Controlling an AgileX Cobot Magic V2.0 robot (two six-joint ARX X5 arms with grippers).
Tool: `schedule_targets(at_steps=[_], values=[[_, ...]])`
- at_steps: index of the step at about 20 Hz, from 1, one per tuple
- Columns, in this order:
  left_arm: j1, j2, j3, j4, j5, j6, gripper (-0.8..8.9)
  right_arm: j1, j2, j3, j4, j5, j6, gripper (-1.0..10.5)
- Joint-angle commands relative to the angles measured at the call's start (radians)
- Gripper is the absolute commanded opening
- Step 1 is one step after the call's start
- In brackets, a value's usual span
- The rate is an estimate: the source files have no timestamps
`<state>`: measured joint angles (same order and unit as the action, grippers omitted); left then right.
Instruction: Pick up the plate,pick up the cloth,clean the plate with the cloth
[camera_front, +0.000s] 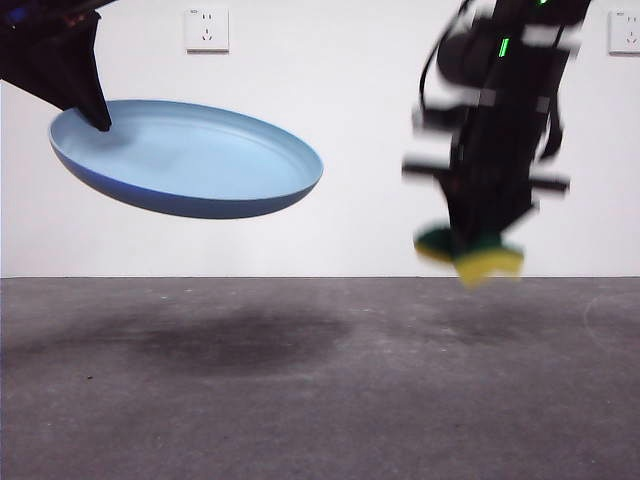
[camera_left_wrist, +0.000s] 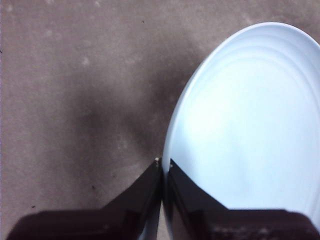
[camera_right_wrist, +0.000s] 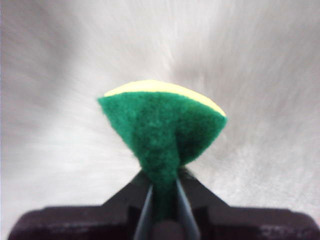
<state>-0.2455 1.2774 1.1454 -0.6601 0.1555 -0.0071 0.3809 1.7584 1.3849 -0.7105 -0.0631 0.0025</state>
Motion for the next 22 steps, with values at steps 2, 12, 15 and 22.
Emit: schedule_targets(at_steps=[2,12,15,22], values=[[-0.020,0.045,-0.010,0.022,0.007,-0.027,-0.09,0.024,-0.161,-0.005,-0.002,-0.174,0.084,-0.2],[-0.177,0.110,-0.010,0.137,0.172,-0.103,-0.09,0.233,-0.235,-0.005,0.040,-0.152,0.113,-0.2],[-0.190,0.110,-0.010,0.137,0.237,-0.106,-0.09,0.280,-0.197,-0.005,0.067,-0.039,0.113,-0.2],[-0.193,0.110,-0.010,0.196,0.216,-0.168,-0.09,0.389,-0.120,-0.005,0.080,-0.084,0.130,-0.2]])
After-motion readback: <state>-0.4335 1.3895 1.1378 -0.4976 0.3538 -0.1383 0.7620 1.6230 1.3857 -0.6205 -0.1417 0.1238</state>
